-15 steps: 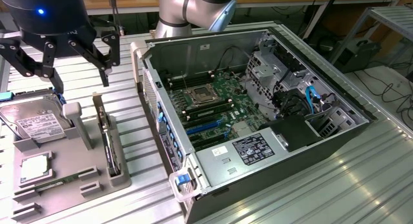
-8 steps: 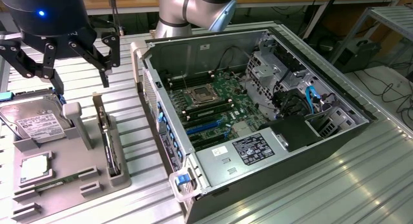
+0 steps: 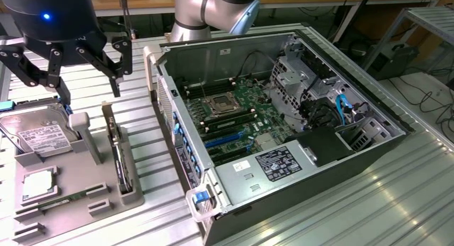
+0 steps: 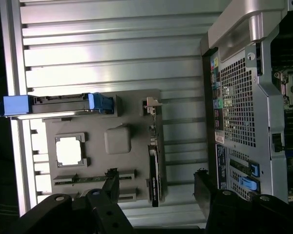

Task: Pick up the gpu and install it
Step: 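Pick up the gpu and move the gpu toward the slot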

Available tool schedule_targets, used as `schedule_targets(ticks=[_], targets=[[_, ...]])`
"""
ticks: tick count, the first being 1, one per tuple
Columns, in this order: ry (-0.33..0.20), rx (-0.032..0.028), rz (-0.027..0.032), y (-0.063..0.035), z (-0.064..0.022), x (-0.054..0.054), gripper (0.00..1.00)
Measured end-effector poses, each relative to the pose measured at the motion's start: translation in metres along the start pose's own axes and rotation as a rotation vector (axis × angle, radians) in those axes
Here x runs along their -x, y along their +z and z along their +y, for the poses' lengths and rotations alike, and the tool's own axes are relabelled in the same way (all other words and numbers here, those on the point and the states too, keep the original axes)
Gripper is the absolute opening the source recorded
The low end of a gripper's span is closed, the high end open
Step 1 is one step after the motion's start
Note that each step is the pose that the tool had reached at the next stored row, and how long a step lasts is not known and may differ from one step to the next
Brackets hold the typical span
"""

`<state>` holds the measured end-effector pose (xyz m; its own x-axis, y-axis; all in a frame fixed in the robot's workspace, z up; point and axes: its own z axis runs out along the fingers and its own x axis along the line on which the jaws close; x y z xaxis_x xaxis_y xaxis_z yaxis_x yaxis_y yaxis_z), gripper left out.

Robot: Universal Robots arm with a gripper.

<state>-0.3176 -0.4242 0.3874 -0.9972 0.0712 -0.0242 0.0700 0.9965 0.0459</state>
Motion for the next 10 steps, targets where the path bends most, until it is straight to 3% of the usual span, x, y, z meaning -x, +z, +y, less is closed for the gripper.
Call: schedule_targets(ticks=[10], targets=[[0.0, 0.0001, -0.0001, 0.002, -0.0005, 0.0, 0.73]])
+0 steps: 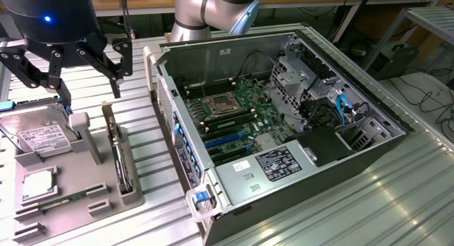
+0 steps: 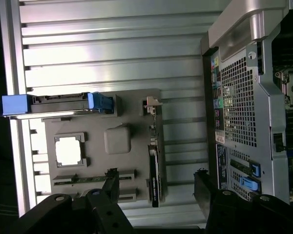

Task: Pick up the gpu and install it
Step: 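Pick up the gpu and move the gpu toward the slot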

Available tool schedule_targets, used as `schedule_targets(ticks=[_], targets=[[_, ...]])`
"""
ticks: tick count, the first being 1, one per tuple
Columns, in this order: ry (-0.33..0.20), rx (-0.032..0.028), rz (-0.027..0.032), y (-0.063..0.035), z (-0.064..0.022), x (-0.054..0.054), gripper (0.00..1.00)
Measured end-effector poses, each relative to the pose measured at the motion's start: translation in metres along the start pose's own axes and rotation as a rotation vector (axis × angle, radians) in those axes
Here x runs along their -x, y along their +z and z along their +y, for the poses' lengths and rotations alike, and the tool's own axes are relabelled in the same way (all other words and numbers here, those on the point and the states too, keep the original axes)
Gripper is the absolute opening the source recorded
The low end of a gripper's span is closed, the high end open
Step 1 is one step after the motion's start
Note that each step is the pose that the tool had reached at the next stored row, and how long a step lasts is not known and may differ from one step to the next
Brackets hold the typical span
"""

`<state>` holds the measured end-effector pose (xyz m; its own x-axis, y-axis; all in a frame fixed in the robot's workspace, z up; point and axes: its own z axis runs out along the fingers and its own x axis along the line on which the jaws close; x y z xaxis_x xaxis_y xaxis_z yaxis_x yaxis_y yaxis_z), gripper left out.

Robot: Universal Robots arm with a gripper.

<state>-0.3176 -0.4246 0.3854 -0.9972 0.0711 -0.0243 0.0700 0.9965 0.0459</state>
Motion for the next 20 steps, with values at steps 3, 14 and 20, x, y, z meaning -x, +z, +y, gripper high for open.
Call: schedule_targets(ticks=[3, 14, 20], targets=[[0.0, 0.0, 0.0, 0.0005, -0.0001, 0.0, 0.73], [0.0, -0.0001, 0.0001, 0.0033, -0.0008, 0.0, 0.73], [0.0, 0.0, 0.0001, 0.0051, -0.0033, 0.0001, 0.73]])
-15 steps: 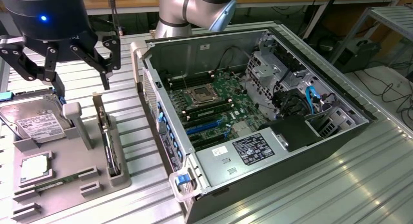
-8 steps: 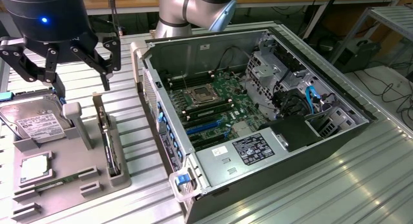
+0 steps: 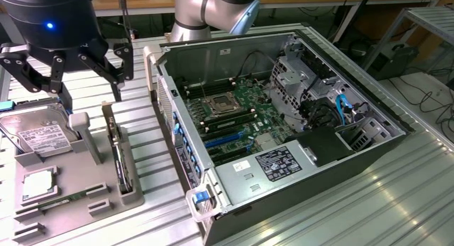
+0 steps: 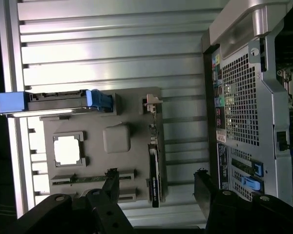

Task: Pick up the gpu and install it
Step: 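Pick up the gpu and move the gpu toward the slot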

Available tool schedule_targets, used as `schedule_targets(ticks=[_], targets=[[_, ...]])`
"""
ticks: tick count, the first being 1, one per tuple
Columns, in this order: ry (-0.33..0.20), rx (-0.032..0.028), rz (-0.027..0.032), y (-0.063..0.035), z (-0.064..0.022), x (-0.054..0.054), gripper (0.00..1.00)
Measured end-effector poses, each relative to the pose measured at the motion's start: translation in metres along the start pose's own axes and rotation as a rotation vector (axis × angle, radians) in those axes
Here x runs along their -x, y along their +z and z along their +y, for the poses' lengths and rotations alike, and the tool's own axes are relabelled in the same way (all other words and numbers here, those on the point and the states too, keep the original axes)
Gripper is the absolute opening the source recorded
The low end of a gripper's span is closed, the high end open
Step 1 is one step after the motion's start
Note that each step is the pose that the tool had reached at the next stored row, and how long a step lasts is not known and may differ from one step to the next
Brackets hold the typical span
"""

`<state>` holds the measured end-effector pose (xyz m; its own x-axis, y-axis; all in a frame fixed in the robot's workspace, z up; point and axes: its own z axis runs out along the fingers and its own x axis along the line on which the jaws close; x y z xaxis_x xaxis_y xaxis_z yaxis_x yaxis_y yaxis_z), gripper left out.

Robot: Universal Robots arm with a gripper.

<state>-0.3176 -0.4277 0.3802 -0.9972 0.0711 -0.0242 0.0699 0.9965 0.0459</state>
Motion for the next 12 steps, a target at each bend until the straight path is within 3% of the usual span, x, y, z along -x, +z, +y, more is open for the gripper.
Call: schedule_targets(ticks=[12], targets=[[-0.007, 0.0002, 0.0003, 0.0069, -0.0096, 0.0005, 0.73]])
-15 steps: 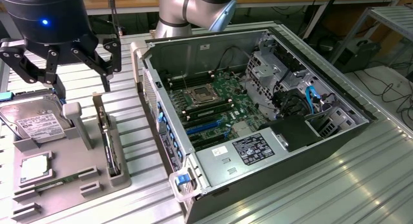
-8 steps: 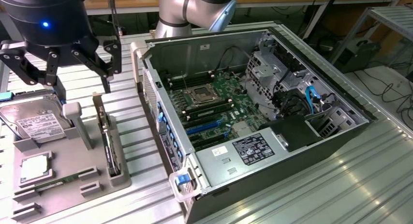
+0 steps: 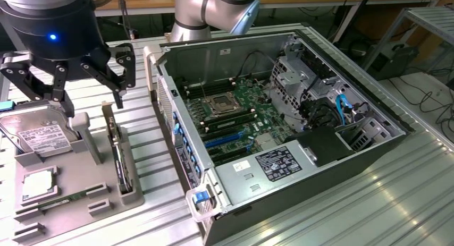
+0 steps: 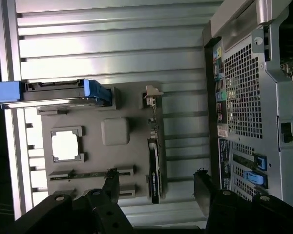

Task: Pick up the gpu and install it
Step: 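Pick up the gpu and move the gpu toward the slot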

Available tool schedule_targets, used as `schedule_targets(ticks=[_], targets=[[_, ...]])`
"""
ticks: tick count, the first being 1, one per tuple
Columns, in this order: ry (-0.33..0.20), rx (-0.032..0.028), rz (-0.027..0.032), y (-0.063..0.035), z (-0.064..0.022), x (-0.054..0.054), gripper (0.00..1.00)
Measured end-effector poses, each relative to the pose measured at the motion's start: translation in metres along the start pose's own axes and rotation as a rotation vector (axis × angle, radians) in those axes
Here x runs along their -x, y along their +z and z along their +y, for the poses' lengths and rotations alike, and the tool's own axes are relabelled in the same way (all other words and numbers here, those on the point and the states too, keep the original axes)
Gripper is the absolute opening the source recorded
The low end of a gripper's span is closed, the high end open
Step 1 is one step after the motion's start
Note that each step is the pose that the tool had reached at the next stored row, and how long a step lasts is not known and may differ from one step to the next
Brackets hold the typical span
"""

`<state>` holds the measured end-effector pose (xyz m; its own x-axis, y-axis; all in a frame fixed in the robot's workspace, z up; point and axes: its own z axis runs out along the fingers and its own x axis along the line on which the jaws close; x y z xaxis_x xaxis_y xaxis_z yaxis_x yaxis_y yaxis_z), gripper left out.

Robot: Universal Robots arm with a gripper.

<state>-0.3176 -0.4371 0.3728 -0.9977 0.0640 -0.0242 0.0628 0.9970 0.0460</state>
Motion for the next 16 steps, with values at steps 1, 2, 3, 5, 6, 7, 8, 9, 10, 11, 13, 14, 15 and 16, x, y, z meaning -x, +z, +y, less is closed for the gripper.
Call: schedule_targets(ticks=[1, 2, 3, 5, 6, 7, 8, 9, 10, 11, 13, 14, 15, 16], targets=[[-0.022, 0.0004, 0.0013, 0.0019, -0.0002, 0.0, 0.73], [-0.038, 0.0007, 0.002, 0.0027, -0.0002, 0.0, 0.73], [-0.052, 0.0011, 0.0027, 0.0037, -0.0003, 0.0, 0.73], [-0.075, 0.0016, 0.0037, 0.006, -0.0006, 0.0, 0.73], [-0.08, 0.0018, 0.004, 0.0076, -0.001, 0.0, 0.73], [-0.082, 0.0018, 0.0048, 0.0095, -0.0016, 0.0, 0.73], [-0.082, 0.002, 0.0056, 0.0111, -0.0019, 0.0, 0.73], [-0.083, 0.0018, 0.0077, 0.0128, -0.002, 0.0, 0.73], [-0.082, 0.0017, 0.0087, 0.0143, -0.0021, 0.001, 0.73], [-0.082, 0.0017, 0.0091, 0.0157, -0.0022, 0.0, 0.73], [-0.083, 0.002, 0.0096, 0.0175, -0.0024, 0.001, 0.73], [-0.083, 0.0018, 0.0098, 0.0176, -0.0024, 0.001, 0.73], [-0.083, 0.002, 0.0096, 0.0181, -0.0024, 0.001, 0.73], [-0.083, 0.0021, 0.0095, 0.0189, -0.0025, 0.001, 0.73]])
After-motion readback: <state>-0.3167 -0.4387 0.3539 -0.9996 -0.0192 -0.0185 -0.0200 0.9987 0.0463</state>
